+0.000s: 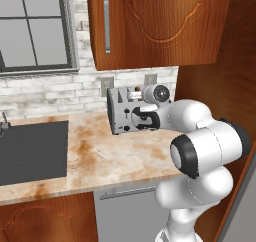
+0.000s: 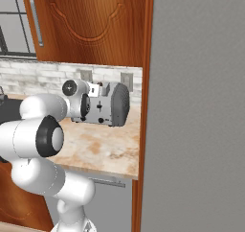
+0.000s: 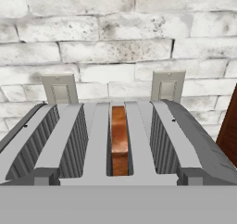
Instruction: Start the toaster. Once the lever pops up, take the bread to the plate on the dining counter.
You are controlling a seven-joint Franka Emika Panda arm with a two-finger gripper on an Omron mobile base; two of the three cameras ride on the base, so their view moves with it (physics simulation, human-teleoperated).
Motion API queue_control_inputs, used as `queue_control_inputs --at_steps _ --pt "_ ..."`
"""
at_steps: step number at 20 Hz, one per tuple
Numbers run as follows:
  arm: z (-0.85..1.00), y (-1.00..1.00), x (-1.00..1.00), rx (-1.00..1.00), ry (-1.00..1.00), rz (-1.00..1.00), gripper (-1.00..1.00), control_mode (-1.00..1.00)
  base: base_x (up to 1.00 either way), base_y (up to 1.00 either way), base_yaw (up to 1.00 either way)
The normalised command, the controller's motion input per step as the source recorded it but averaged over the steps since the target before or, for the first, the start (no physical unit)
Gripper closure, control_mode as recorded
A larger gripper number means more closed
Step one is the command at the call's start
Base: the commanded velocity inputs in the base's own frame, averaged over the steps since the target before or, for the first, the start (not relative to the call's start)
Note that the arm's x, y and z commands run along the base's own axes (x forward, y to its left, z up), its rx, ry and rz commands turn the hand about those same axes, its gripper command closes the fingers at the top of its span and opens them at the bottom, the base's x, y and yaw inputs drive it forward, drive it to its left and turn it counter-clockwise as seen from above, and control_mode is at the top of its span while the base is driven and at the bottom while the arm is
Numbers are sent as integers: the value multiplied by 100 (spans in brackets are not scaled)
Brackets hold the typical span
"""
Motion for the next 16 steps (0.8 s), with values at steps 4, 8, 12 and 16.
queue_control_inputs --at_steps 4,8,12,16 --pt "0 0 0 0 0 0 -100 -100 0 0 0" --pt "0 0 0 0 0 0 -100 -100 0 0 0" --pt "0 0 0 0 0 0 -100 -100 0 0 0" --pt "0 0 0 0 0 0 -100 -100 0 0 0"
